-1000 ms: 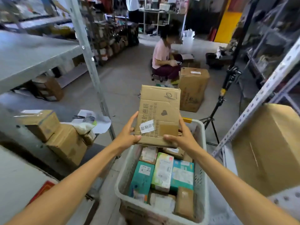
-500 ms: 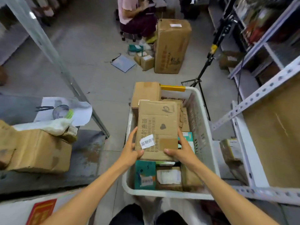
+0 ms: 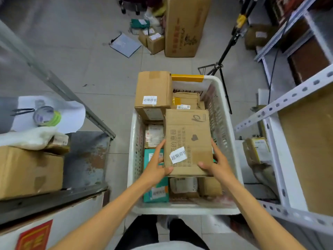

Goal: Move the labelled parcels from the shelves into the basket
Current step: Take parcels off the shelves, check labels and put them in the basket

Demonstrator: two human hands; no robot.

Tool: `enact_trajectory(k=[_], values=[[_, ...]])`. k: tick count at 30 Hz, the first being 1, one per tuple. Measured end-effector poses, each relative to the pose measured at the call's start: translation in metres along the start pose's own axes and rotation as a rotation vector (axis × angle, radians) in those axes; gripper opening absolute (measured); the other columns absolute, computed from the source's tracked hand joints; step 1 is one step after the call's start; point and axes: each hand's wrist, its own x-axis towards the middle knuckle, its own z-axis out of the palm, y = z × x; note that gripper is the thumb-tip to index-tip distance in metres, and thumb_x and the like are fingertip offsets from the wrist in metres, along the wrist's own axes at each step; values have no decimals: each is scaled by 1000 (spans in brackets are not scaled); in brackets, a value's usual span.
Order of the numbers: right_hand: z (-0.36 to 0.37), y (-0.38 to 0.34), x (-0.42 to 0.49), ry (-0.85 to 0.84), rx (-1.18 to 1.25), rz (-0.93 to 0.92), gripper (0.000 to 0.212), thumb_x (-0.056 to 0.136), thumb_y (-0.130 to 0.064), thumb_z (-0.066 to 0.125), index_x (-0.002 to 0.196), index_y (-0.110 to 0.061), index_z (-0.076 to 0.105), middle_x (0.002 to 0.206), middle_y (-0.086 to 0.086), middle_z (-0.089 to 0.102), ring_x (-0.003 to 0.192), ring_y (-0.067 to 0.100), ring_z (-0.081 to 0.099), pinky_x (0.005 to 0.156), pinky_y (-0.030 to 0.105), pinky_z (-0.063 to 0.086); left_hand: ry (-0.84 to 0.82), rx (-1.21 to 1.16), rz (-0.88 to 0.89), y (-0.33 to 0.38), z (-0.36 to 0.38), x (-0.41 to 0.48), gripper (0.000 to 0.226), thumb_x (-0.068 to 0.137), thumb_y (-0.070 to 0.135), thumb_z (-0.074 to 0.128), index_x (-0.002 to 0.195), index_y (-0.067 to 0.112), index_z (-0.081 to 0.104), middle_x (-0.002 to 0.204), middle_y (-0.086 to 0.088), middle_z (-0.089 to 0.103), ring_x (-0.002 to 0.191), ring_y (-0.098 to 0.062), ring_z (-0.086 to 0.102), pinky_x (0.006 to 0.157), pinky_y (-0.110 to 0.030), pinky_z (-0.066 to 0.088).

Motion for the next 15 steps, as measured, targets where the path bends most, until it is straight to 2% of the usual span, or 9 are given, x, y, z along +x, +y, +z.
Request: enact_trajectory(k=[3, 5, 7, 10, 12, 15], values=[[-21, -3, 17, 35, 3, -24, 92, 82, 3, 71, 152, -36, 24, 139, -7, 48, 122, 13, 48, 85, 20, 48, -28, -16, 31, 11, 21, 25, 97, 82, -12, 62, 141, 51, 20, 138, -3, 49, 122, -22, 52, 76, -27, 57], [-30, -11, 33, 46, 14, -42, 89, 84, 6, 67, 152, -33, 24, 130, -6, 52, 113, 11, 51, 71, 12, 50, -13, -3, 70, 21, 29, 48, 101, 78, -12, 65, 142, 51, 20, 143, 1, 44, 125, -22, 49, 81, -33, 58], [-36, -21, 54, 59, 22, -82, 88, 85, 9, 64, 153, -29, 24, 126, -6, 53, 108, 10, 51, 61, 7, 49, -9, 20, 97, 31, 31, 71, 106, 74, -6, 74, 146, 47, 16, 140, 4, 48, 124, -20, 50, 91, -42, 54], [-42, -36, 85, 56, 23, -149, 89, 83, 8, 66, 153, -27, 24, 130, -6, 53, 108, 4, 52, 67, 4, 49, 16, 39, 109, 50, 29, 100, 119, 66, 3, 84, 150, 40, 9, 137, 6, 50, 124, -17, 50, 99, -44, 48], [-44, -44, 103, 48, 13, -181, 95, 79, 7, 71, 153, -29, 23, 136, -6, 52, 111, 4, 53, 75, 10, 52, 23, 42, 121, 61, 26, 117, 125, 62, 2, 86, 151, 38, 6, 142, 3, 47, 127, -17, 48, 99, -42, 49], [-47, -56, 127, 25, 16, -216, 108, 70, 7, 78, 154, -30, 20, 138, -4, 53, 119, 9, 54, 82, 16, 53, 47, 157, 177, 79, 23, 141, 125, 66, 0, 83, 152, 32, -3, 145, 6, 43, 128, -13, 46, 89, -15, 48]])
